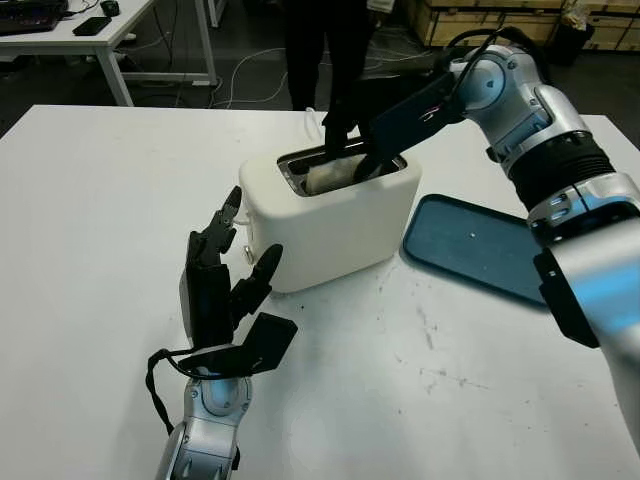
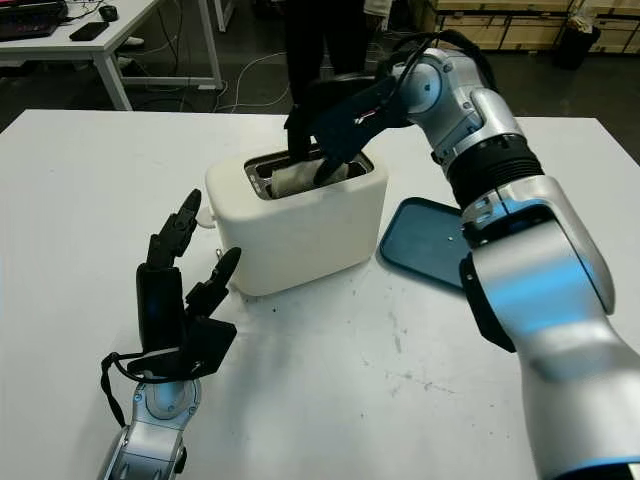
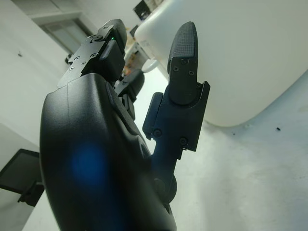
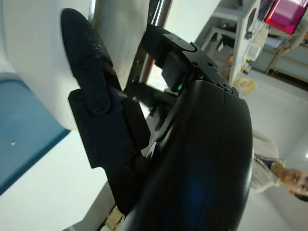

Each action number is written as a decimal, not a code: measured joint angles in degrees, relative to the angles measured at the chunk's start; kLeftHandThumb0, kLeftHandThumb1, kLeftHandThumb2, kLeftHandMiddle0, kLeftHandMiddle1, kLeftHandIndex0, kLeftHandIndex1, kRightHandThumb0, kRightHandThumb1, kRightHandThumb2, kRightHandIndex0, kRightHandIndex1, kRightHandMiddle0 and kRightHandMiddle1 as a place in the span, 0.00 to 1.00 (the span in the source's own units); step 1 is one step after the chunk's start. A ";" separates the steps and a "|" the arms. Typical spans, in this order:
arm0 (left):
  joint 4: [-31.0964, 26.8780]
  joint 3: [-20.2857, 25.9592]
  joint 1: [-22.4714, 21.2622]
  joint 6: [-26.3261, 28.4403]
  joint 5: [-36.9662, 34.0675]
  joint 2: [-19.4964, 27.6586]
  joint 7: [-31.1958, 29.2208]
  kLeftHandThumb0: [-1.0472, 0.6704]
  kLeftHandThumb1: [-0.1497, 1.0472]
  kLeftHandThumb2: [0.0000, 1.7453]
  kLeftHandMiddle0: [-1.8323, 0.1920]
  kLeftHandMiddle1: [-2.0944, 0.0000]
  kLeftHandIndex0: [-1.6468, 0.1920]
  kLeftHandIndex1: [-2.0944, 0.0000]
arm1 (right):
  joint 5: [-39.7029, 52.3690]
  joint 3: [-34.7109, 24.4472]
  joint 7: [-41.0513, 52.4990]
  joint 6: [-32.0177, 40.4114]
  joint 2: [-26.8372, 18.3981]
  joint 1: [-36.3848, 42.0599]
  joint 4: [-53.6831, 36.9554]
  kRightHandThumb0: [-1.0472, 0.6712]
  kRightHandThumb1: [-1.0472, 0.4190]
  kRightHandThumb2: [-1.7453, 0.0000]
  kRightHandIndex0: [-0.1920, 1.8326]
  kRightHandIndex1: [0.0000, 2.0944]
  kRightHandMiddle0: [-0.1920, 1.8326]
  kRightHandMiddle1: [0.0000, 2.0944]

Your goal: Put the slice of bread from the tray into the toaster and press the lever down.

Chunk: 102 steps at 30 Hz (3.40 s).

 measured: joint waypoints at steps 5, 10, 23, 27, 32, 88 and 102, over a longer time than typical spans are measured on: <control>0.00 0.00 0.00 0.00 0.02 0.01 -0.13 0.33 0.89 0.15 0.85 0.61 0.68 1.00 | -0.81 0.28 -0.28 0.01 -0.10 -0.35 -0.36 0.09 0.21 1.00 0.09 0.15 0.25 0.00; -0.01 0.15 0.00 -0.01 -0.10 0.02 -0.53 0.33 0.89 0.15 0.85 0.61 0.68 1.00 | -0.80 -0.32 -0.86 0.01 -0.48 -0.51 -1.14 0.09 0.21 1.00 0.09 0.17 0.24 0.00; -1.20 1.38 0.79 -0.07 0.07 0.08 -0.92 0.32 0.89 0.14 0.82 0.62 0.67 0.99 | 7.31 -15.05 -25.59 -8.31 -5.80 12.97 -15.04 0.15 0.17 1.00 0.30 0.33 0.42 0.04; -2.78 2.48 1.28 0.00 0.76 0.26 -1.32 0.32 0.89 0.15 0.81 0.63 0.66 0.99 | 10.91 -19.82 -30.60 -10.16 -6.90 26.31 -22.97 0.27 0.15 1.00 0.39 0.18 0.44 0.01; -3.81 4.20 1.22 0.03 1.03 1.73 -3.13 0.33 0.89 0.14 0.79 0.65 0.66 0.99 | 15.24 -23.69 -34.21 -10.52 -5.37 41.97 -29.21 0.31 0.14 1.00 0.45 0.10 0.45 0.01; 10.45 11.16 -18.81 -11.66 10.55 32.87 -18.72 0.62 0.69 0.00 0.43 0.38 0.21 1.00 | 25.90 -30.80 -44.87 -4.55 10.74 66.54 -44.59 0.42 0.11 1.00 0.51 0.00 0.46 0.00; 13.57 10.22 -20.54 -12.16 11.16 32.67 -17.09 0.63 0.69 0.00 0.43 0.35 0.20 0.99 | 25.90 -30.75 -44.87 -4.00 10.74 66.55 -44.45 0.38 0.11 1.00 0.51 0.00 0.47 0.00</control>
